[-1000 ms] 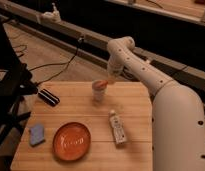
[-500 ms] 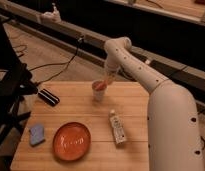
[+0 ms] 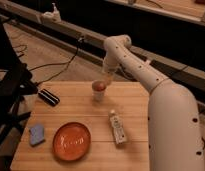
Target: Place the pepper in the ceramic cup
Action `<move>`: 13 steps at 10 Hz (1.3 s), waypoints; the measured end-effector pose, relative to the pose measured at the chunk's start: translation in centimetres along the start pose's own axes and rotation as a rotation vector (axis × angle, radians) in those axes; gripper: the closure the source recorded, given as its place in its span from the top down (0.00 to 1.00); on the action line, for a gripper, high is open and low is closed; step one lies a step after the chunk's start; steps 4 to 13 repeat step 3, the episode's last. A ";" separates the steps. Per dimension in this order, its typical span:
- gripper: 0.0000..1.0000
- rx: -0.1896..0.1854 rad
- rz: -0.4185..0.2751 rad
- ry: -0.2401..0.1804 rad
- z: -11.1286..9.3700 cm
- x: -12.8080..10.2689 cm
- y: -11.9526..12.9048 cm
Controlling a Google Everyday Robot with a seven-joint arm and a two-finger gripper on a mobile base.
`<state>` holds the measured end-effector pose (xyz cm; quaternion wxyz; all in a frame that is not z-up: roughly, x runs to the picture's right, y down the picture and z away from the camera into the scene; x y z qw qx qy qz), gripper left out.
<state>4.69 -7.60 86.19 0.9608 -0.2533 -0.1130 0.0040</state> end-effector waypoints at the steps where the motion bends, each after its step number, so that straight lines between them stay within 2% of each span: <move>1: 0.62 0.029 0.003 -0.014 -1.2 -0.2 -0.6; 13: 0.62 0.032 0.005 -0.014 -1.3 0.0 -0.6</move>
